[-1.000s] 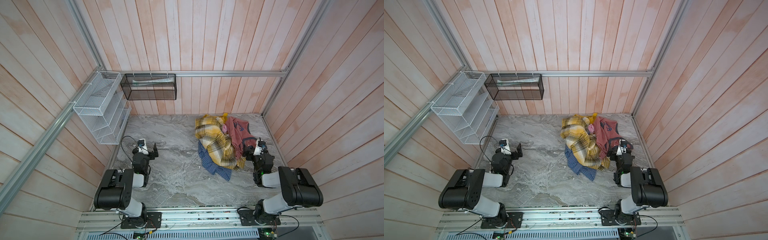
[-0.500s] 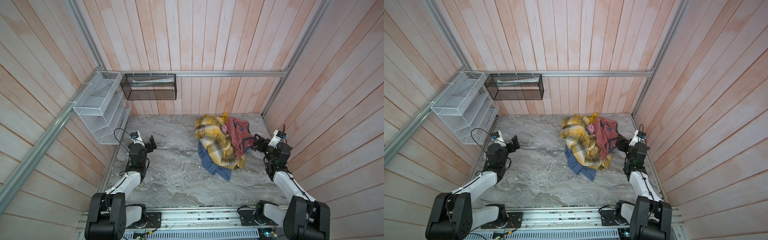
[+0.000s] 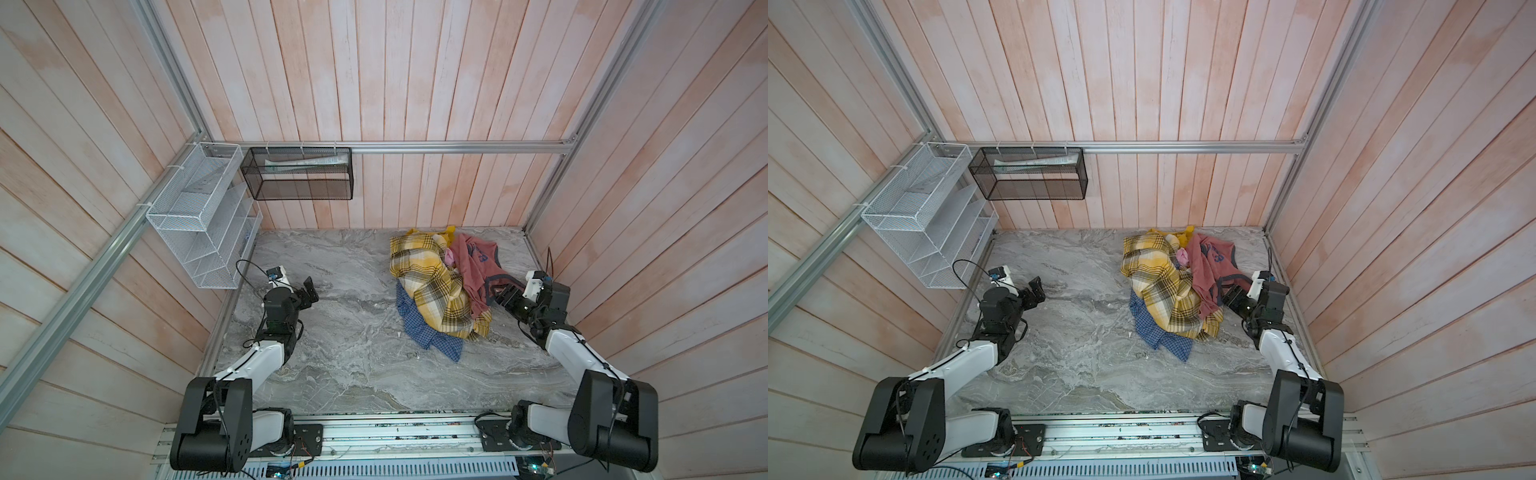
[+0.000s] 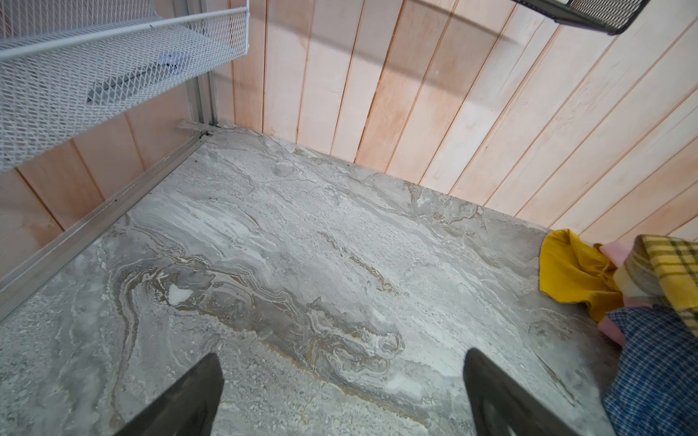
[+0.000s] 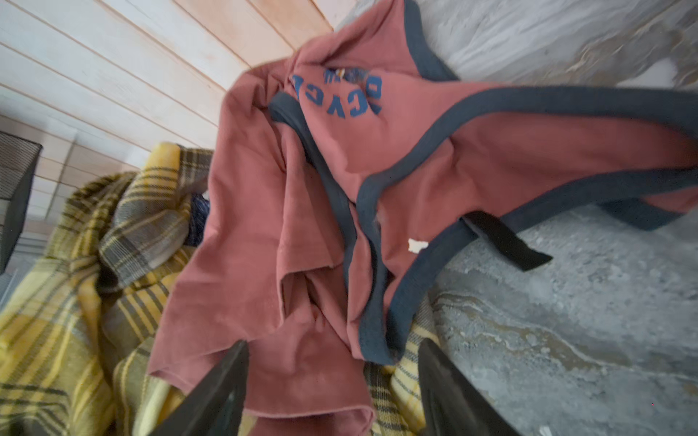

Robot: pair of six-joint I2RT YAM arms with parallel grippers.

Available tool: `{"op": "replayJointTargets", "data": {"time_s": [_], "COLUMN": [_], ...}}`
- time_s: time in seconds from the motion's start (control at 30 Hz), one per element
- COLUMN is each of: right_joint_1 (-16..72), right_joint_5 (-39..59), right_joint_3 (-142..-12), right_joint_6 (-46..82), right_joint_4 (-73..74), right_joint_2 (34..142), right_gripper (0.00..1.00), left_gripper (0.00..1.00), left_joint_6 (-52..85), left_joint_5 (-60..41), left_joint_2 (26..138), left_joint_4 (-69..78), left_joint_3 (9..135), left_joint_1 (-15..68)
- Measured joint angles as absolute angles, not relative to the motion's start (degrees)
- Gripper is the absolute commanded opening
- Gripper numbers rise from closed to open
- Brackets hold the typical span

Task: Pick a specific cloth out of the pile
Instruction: 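Move the right gripper down into the pile toward the blue checked shirt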

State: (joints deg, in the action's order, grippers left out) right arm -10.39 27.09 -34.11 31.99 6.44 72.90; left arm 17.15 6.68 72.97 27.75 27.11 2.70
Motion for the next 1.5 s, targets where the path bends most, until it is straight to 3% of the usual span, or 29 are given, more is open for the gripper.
{"op": "replayJointTargets", "data": {"time_s": [0.27,0.83,1.27,1.5], "right_joint_1": [-5.1,0.9,2.1,7.2], "right_joint_5": [24.2,16.4,16.1,16.3], "right_joint_3": [-34.2,-23.3,-20.5,-20.5], "right_joint_6": [32.6,41.7,44.2,45.9], "right_joint_4": [-0.5,-11.0,-8.7,-7.5], "right_joint_2": [71.2,54.4,59.0,60.3], "right_gripper": [0.68,0.64,0.51,0.51], "left_gripper": [1.00,1.00,1.00,1.00], "left_joint_6": [18.3,18.7,18.7,18.7], "left_joint_5": [6.7,6.7,7.2,7.6], "left_joint_2": [71.9,71.3,71.3,71.3], "left_joint_4": [26.4,26.1,25.6,25.1], "left_joint_3": [27.1,27.1,27.1,27.1], "left_joint_1": [2.8,5.8,6.3,6.7]}}
